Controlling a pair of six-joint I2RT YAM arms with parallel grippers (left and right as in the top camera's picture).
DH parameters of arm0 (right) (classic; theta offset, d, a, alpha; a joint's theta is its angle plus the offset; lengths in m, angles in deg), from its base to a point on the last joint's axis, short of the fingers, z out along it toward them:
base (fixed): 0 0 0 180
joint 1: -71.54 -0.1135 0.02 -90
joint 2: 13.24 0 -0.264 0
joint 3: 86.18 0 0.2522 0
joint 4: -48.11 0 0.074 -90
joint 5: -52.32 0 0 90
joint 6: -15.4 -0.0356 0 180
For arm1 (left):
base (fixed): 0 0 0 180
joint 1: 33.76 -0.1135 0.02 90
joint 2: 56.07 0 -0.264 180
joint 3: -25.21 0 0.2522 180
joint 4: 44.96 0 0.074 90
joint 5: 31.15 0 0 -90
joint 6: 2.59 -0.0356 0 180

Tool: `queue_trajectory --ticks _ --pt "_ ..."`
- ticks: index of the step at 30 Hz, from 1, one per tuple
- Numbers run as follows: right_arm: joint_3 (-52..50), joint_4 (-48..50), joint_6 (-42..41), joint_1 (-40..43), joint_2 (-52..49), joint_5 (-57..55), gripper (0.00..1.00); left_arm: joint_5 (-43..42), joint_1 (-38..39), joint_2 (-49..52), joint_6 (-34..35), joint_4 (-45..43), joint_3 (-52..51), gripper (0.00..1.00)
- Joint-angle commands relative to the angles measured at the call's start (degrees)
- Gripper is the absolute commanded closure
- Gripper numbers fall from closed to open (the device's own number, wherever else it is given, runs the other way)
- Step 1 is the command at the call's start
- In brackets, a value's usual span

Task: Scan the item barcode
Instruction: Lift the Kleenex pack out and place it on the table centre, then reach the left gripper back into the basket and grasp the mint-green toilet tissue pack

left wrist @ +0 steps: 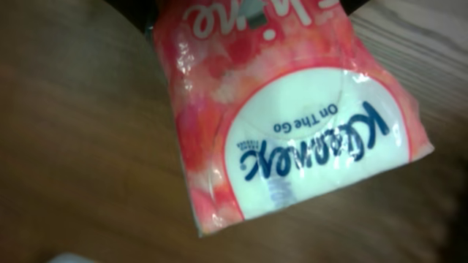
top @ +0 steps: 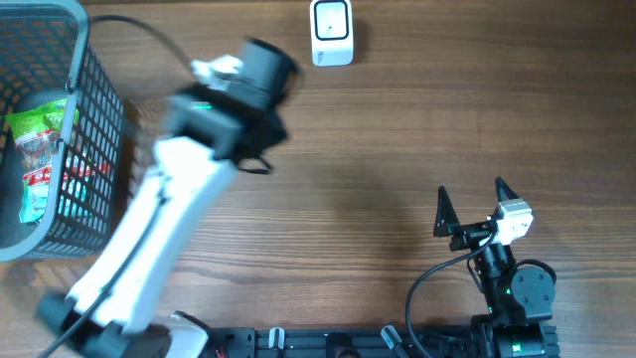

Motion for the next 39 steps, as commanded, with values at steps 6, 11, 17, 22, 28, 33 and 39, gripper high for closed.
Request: queue_trajectory --ticks 6,11,17,22,28,33,39 --pt "-0.04 0.2 0.48 0.22 0.07 -0.59 0.0 -0.5 13.07 16.24 1.55 -12.13 -7.34 0.59" --pt "-0.04 0.2 0.46 0.22 0.07 -0.59 0.0 -0.52 15.37 23.26 1.55 -16.37 -7.34 0.57" --pt "-0.04 0.2 0.48 0.22 0.07 -0.59 0.0 -0.52 15.37 25.73 1.53 -18.93 -7.34 0.37" --pt "-0.04 0.2 0.48 0.22 0.07 -0.59 0.0 -1.53 14.86 24.48 -5.62 -16.72 -4.98 0.0" --pt "-0.04 0.17 0.5 0.22 0.07 -0.59 0.0 0.94 8.28 18.47 -8.59 -2.05 12.33 0.0" --pt "-0.04 0.2 0.48 0.22 0.07 -0.59 0.0 3.89 -5.03 12.02 -9.64 4.55 30.53 0.0" --pt "-0.04 0.2 0.48 0.22 0.07 -0.59 0.0 2.23 -28.74 6.47 -8.96 4.5 36.15 0.0"
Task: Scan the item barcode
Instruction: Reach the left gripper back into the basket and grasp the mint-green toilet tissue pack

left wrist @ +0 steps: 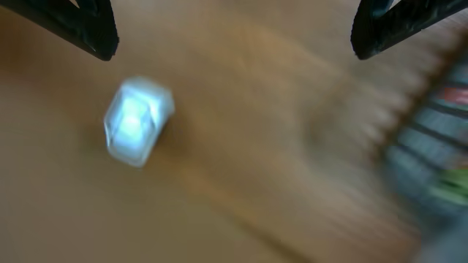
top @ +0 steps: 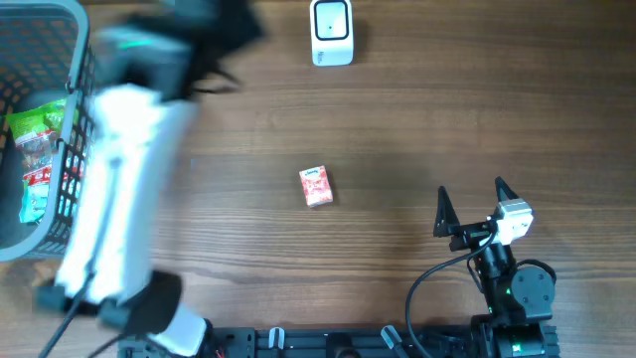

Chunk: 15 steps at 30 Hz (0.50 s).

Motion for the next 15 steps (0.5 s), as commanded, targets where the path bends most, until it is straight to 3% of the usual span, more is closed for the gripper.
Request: queue_trajectory --ticks 1,7,15 --pt "-0.04 0.22 0.46 0.22 0.09 -0.59 0.0 -0.37 -15.15 -2.01 -0.61 2.08 0.63 0.0" --pt "-0.04 0.22 0.46 0.22 0.09 -0.59 0.01 -1.07 -32.72 1.01 -0.61 10.19 0.52 0.0" --pt "-0.04 0.2 0.46 0.22 0.09 -0.59 0.0 -7.63 -43.89 10.45 -0.63 14.64 0.5 0.0"
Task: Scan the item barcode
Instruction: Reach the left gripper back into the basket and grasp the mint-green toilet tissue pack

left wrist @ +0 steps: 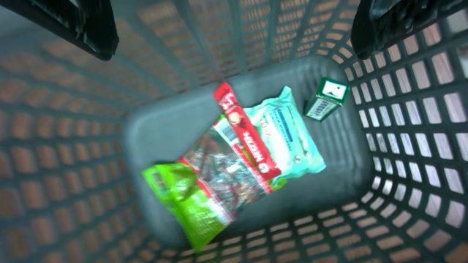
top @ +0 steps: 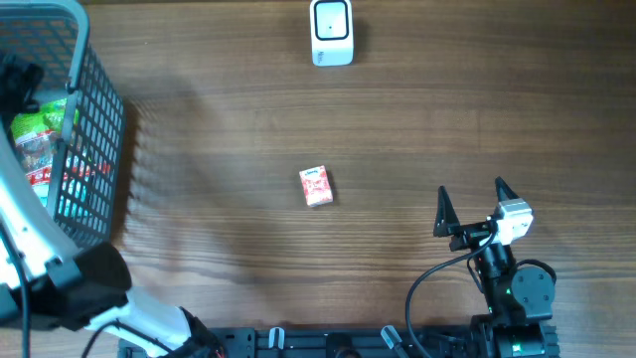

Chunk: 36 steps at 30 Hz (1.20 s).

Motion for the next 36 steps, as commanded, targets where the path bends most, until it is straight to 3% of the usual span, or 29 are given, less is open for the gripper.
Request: queue_trajectory --ticks 1,17,29,32,36 --pt "-0.04 0.22 0.46 0.22 0.09 -0.59 0.0 -4.0 -2.91 5.29 -0.68 0.09 -0.24 0.0" --pt "-0.04 0.22 0.46 0.22 0.09 -0.59 0.0 -3.93 -3.69 15.98 3.89 -2.38 -2.03 0.0" --pt "-0.04 0.22 0.46 0.22 0.09 -0.59 0.0 -3.41 -9.9 15.98 5.09 -11.04 -18.49 0.0" --pt "-0.04 0.22 0.46 0.22 0.09 -0.59 0.0 -4.5 -12.0 15.98 2.16 -14.73 -23.32 0.0" --pt "-0.04 0.22 0.46 0.22 0.09 -0.59 0.0 -11.89 -13.88 15.98 -4.66 -21.14 -27.52 0.0"
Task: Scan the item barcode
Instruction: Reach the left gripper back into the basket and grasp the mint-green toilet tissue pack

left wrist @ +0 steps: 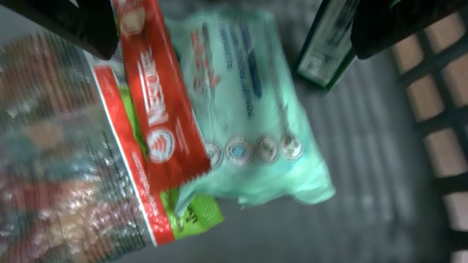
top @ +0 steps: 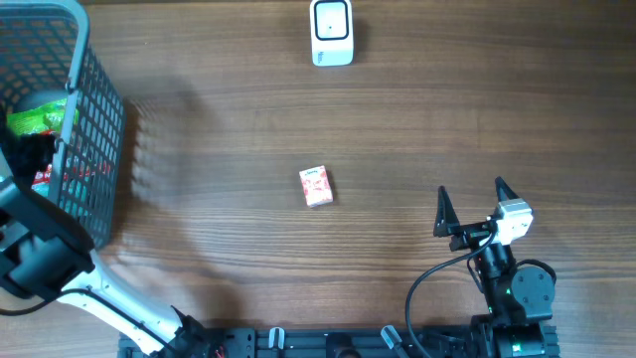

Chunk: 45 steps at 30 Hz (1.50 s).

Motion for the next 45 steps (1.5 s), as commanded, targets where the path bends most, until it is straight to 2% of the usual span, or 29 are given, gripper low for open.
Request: queue_trajectory --ticks 1,15,23,26,31,35,37,40,45 --pt "-0.07 0.2 0.31 0.22 0.09 -0.59 0.0 -7.63 -1.68 0.57 -5.99 -3.34 -3.19 0.0" --pt "-0.07 0.2 0.31 0.22 0.09 -0.59 0.0 -6.88 -2.01 -0.94 -5.99 -6.29 -3.54 0.0" --pt "-0.07 0.2 0.31 0.22 0.09 -0.59 0.0 -3.78 -1.55 -8.11 -7.04 -7.41 -4.17 0.0" --pt "-0.07 0.2 0.31 0.22 0.09 -0.59 0.0 -3.87 -1.55 -12.74 -6.82 -11.08 -8.72 0.0" --pt "-0.07 0.2 0.31 0.22 0.09 -0.59 0.0 -5.35 -1.57 -19.67 -6.86 -22.84 -22.47 0.0" --pt "-0.07 0.17 0.31 0.22 0.09 -0.59 0.0 -6.12 -1.97 -19.89 -7.32 -31.19 -31.04 0.0" --pt "-0.07 0.2 0.31 0.22 0.09 -0.59 0.0 -7.74 -2.23 -19.56 -9.9 -36.2 -34.42 0.0" --pt "-0.07 0.2 0.33 0.22 0.09 -0.59 0.0 -12.83 -2.64 -19.26 -13.18 -43.01 -37.59 0.0" --pt "-0.07 0.17 0.31 0.22 0.09 -0.59 0.0 -14.62 -3.26 -19.17 -13.2 -45.66 -37.99 0.0"
